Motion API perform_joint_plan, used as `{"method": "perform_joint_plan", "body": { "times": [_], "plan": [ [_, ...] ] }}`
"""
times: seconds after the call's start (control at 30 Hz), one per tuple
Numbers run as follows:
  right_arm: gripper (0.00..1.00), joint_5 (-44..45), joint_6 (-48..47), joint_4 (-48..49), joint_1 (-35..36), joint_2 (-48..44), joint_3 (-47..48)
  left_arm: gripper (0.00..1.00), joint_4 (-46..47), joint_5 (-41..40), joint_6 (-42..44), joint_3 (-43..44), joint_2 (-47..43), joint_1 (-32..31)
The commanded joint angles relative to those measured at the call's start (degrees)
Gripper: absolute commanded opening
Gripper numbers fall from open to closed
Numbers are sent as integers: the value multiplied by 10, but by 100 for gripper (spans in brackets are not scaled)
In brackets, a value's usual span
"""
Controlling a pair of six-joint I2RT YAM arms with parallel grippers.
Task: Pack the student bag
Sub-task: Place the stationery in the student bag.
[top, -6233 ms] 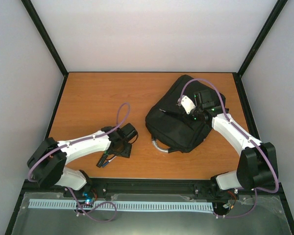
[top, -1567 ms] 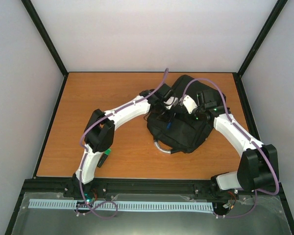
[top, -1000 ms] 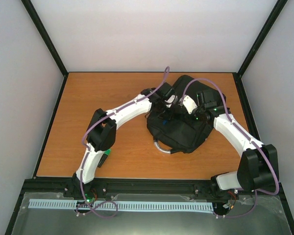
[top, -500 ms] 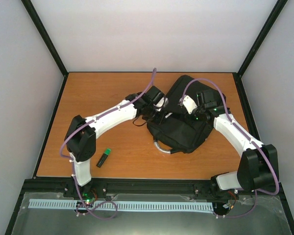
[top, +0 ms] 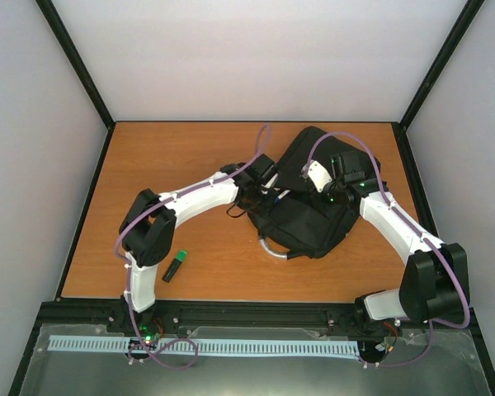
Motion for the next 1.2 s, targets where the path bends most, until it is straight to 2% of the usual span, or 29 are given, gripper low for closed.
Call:
{"method": "perform_joint_plan", "body": {
  "times": [0.0, 0.17, 0.6, 0.77, 1.17],
  "plan": [
    [3, -30, -5, 1, 4, -7, 3, 1, 12, 0, 4, 35, 25, 5],
    [3, -30, -6, 1, 4, -6, 3, 1, 20, 4, 6, 56, 46, 5],
    [3, -29, -6, 0, 4, -3, 3, 1, 23, 19, 5, 189, 137, 7],
    [3, -29, -6, -1, 5, -5, 2, 1, 41, 36, -4, 216, 161, 7],
    [3, -28, -5, 0, 4, -3, 1, 2, 200, 47, -64, 118, 113, 7]
  ]
}}
